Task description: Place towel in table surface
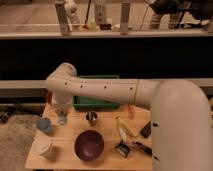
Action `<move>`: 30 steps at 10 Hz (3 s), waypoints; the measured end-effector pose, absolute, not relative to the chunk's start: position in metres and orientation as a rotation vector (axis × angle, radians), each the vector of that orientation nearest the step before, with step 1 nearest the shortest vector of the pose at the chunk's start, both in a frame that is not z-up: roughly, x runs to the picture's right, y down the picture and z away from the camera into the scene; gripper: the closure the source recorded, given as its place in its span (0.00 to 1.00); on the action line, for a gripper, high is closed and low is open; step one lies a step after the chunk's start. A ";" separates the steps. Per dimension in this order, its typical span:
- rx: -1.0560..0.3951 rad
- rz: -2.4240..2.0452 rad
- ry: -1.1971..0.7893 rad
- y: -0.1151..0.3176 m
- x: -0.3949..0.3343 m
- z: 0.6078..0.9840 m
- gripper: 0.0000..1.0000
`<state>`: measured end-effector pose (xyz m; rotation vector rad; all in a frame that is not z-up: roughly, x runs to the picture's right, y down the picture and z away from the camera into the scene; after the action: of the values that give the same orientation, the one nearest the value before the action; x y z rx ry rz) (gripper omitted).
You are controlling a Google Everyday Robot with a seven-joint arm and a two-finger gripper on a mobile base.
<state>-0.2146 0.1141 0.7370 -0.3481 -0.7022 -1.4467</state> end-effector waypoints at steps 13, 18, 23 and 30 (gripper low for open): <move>-0.565 -1.491 -0.772 0.182 -0.227 0.844 0.25; -0.592 -1.389 -0.681 0.173 -0.222 0.843 0.20; -0.578 -1.348 -0.644 0.168 -0.219 0.841 0.20; -0.578 -1.347 -0.644 0.168 -0.218 0.841 0.20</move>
<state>-0.2177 0.1680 0.8411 -0.5779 -0.6440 -1.3469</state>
